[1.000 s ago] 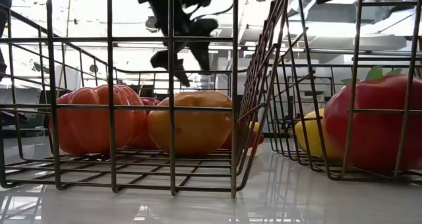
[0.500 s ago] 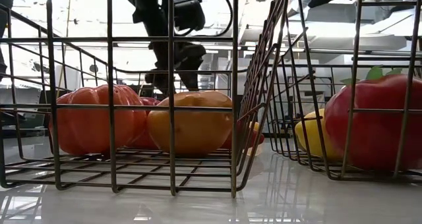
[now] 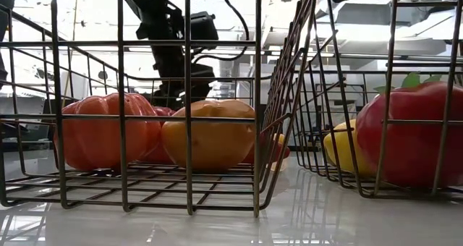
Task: Sort produce into baskets
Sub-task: Put the red apple into the right wire basket
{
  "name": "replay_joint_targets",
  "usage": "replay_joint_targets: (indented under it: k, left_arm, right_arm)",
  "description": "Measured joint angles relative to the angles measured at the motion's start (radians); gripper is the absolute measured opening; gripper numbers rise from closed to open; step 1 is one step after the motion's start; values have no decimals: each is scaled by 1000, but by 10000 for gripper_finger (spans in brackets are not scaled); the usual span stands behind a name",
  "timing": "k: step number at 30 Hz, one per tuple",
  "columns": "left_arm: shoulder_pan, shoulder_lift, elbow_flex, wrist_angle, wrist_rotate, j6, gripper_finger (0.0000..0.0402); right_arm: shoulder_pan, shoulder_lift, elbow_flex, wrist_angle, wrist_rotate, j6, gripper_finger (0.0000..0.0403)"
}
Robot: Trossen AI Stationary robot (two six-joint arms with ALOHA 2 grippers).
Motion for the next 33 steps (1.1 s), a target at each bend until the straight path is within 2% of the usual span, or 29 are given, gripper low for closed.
replay_joint_targets:
  k: [11,24,33]
  left_arm:
    - [6,0,-4,-8,8,-25,367]
    - [10,0,-4,-35,29,-8,253]
    - [10,-24,20,21,72,-51,249]
  right_arm:
    - [39,0,0,1,0,-2,311]
    - [39,0,0,1,19,-2,311]
    - [23,0,0,1,27,-8,311]
